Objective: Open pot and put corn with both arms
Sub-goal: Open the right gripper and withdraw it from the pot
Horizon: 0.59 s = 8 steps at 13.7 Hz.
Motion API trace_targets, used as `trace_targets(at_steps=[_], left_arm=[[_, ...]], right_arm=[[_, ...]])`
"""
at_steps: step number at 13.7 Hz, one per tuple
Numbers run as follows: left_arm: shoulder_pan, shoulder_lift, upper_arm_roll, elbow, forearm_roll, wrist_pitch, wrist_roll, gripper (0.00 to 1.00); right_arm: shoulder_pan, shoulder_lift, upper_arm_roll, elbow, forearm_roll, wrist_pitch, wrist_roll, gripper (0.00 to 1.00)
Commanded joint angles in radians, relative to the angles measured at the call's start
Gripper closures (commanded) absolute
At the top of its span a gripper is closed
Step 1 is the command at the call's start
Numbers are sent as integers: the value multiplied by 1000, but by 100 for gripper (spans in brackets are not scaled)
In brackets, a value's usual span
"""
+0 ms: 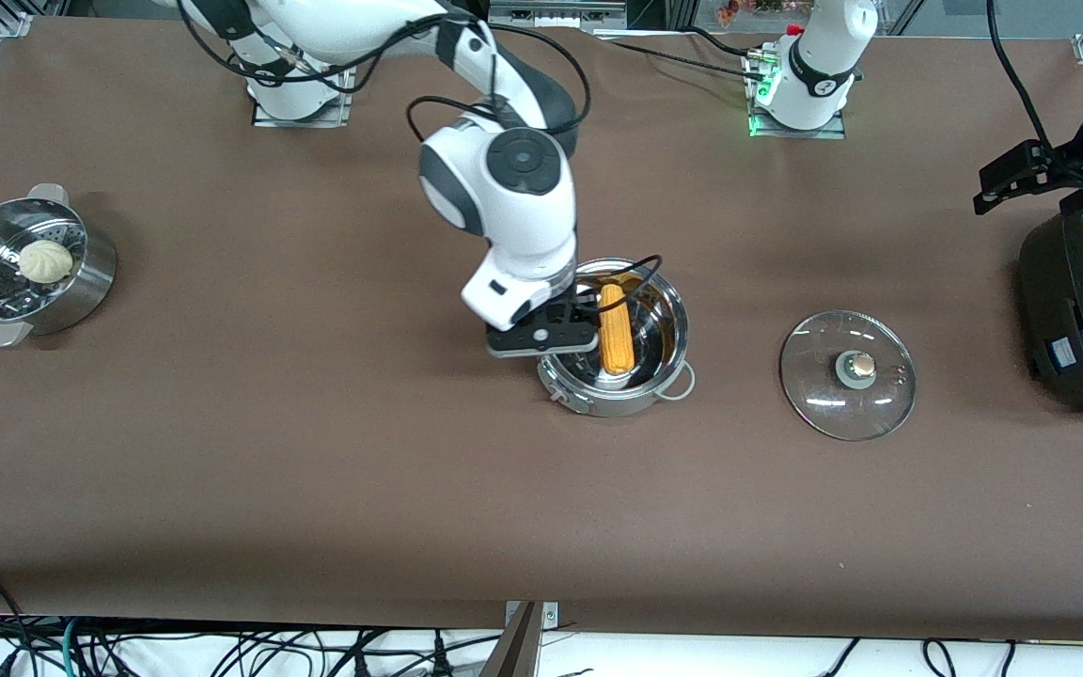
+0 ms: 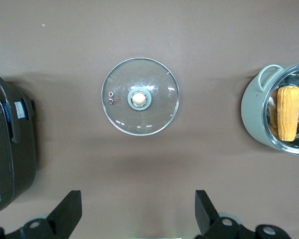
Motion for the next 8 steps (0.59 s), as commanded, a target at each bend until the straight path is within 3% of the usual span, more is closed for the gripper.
trace_targets(at_steps=[1,8], left_arm=[[8,17,-5,40,-21,-25,-4,0],[9,17,-3,40,-21,-25,-2,0]], right_arm=[[-62,-61,8,-13,28,-83,-32,0],[-317,-114,6,-13,31,-229,-192,0]])
